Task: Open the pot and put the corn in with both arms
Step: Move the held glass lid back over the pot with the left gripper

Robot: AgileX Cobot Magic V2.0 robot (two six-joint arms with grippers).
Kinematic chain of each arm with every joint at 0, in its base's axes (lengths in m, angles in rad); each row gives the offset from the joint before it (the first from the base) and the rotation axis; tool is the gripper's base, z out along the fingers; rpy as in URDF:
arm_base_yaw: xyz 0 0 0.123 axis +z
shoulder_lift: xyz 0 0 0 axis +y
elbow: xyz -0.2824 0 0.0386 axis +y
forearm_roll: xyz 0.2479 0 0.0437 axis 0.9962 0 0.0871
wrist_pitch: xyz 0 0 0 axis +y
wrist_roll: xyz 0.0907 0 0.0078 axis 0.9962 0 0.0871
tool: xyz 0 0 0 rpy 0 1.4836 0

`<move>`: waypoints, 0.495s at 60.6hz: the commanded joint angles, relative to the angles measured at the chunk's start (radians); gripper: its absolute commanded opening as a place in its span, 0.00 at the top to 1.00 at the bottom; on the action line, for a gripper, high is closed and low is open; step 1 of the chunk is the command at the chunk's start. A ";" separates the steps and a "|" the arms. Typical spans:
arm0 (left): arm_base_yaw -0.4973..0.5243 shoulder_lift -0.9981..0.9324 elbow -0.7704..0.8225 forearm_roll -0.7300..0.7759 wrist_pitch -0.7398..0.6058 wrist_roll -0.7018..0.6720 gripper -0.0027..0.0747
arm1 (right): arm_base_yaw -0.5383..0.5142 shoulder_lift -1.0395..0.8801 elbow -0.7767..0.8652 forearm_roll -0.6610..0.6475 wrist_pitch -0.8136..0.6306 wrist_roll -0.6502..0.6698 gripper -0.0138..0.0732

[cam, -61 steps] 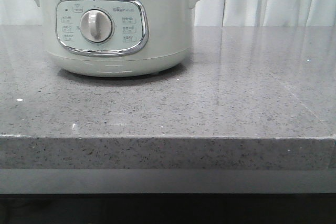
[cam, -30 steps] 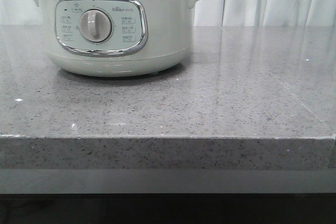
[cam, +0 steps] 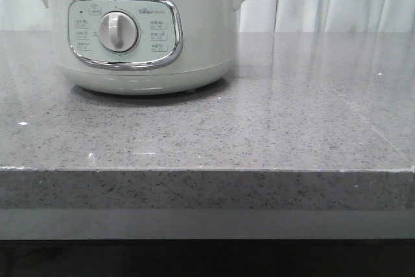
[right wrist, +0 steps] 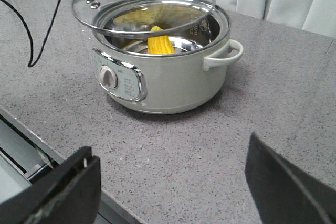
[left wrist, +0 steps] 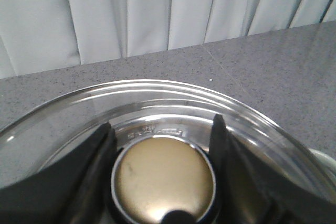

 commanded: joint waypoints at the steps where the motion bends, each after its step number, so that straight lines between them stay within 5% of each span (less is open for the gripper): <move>1: -0.019 -0.043 -0.052 -0.012 -0.184 -0.003 0.70 | 0.001 -0.002 -0.022 0.008 -0.081 -0.003 0.17; 30: -0.027 0.011 -0.052 -0.012 -0.200 -0.003 0.70 | 0.001 -0.002 -0.022 0.008 -0.080 -0.003 0.17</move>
